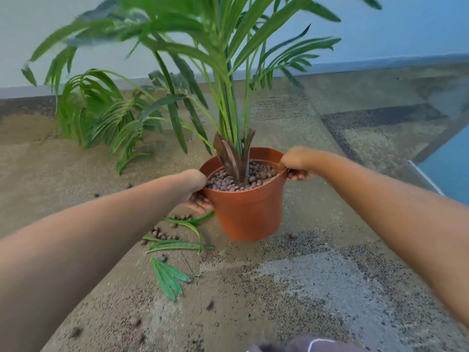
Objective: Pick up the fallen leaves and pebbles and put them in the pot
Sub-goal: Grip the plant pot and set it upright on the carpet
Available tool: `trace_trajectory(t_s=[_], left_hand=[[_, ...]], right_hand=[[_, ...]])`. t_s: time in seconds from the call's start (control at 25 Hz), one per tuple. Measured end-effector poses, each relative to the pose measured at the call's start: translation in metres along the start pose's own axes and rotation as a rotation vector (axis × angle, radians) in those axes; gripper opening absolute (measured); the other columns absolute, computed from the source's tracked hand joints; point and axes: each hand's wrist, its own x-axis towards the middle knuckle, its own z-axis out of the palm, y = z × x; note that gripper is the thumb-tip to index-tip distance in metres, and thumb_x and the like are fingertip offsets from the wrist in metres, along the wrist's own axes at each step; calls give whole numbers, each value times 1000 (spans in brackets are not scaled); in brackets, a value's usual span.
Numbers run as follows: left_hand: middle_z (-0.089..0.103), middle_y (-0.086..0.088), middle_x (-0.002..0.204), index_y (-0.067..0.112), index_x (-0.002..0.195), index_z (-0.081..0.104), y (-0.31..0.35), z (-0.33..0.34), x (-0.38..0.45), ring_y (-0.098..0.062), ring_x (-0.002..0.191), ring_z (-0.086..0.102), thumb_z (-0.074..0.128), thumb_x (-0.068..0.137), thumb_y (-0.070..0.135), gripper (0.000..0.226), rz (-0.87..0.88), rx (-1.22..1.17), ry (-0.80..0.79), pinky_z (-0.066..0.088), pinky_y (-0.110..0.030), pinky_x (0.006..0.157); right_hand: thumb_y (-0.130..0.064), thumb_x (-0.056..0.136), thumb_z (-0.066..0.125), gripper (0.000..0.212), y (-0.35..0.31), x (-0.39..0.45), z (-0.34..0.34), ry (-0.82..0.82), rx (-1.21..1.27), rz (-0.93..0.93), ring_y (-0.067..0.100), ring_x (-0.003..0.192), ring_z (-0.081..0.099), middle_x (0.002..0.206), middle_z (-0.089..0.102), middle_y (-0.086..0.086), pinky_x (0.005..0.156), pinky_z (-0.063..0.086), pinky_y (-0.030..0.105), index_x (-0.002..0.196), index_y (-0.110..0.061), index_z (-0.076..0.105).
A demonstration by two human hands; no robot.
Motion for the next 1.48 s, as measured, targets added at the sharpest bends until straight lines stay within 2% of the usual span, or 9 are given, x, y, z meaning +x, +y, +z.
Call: trace_trajectory(t_s=[0.16, 0.32, 0.56, 0.76, 0.92, 1.04, 1.2, 1.32, 1.48], left_hand=[[54, -11, 33, 0, 96, 48, 10, -14, 8, -18, 25, 54, 19, 100, 14, 32, 56, 23, 44, 53, -34, 40], [55, -15, 46, 2, 71, 45, 24, -45, 34, -18, 24, 53, 26, 99, 11, 36, 141, 14, 176, 46, -31, 27], [56, -18, 57, -5, 76, 51, 27, -72, 79, -18, 20, 50, 34, 98, 17, 36, 130, 107, 315, 43, -28, 24], [58, -16, 47, -5, 73, 52, 28, -71, 89, -18, 21, 51, 37, 95, 13, 33, 149, 59, 358, 45, -27, 25], [61, -18, 60, -2, 79, 50, 22, -47, 81, -21, 36, 59, 36, 96, 16, 28, 183, -2, 438, 48, -26, 30], [62, -19, 66, 5, 90, 48, 19, -41, 72, -26, 48, 63, 36, 96, 15, 17, 177, -81, 405, 51, -31, 37], [56, -20, 65, 1, 74, 45, 12, -37, 61, -27, 47, 60, 34, 97, 14, 28, 75, -248, 234, 54, -34, 40], [56, -22, 71, -5, 88, 50, 3, -30, 55, -28, 46, 61, 28, 98, 16, 33, 38, -355, 106, 55, -34, 47], [60, -20, 74, 3, 97, 46, -1, -25, 54, -22, 36, 60, 21, 99, 19, 30, 120, -367, 111, 55, -32, 45]], right_hand=[[-10, 90, 43, 28, -6, 9, -4, 127, 35, -74, 9, 23, 35, 31, 46, 1, 30, 27, 13, 65, -2, 55], [-10, 88, 47, 26, -36, 32, -10, 243, 58, -158, 8, 21, 37, 34, 50, 3, 27, 29, 12, 68, -1, 60], [-5, 86, 48, 17, -63, 79, 11, 322, 215, -207, 16, 32, 58, 58, 64, 16, 40, 55, 28, 87, 2, 63], [-3, 89, 46, 18, -63, 93, 10, 377, 268, -264, 15, 34, 61, 44, 62, 11, 33, 47, 22, 78, -6, 60], [-12, 95, 47, 26, -51, 91, 9, 382, 247, -275, 9, 28, 56, 61, 60, 11, 30, 44, 18, 69, -15, 47], [-20, 95, 49, 26, -44, 86, 10, 425, 232, -287, 10, 32, 58, 69, 60, 10, 31, 43, 17, 70, -17, 47], [-25, 95, 50, 25, -33, 80, 16, 462, 165, -297, 7, 38, 60, 66, 60, 5, 31, 43, 15, 71, -16, 50], [-25, 93, 48, 28, -28, 83, 23, 383, 190, -303, 7, 32, 50, 54, 51, 2, 36, 43, 22, 66, -15, 50], [-19, 96, 45, 30, -36, 80, 24, 403, 190, -208, 14, 38, 55, 61, 53, 9, 36, 47, 23, 68, -8, 46]])
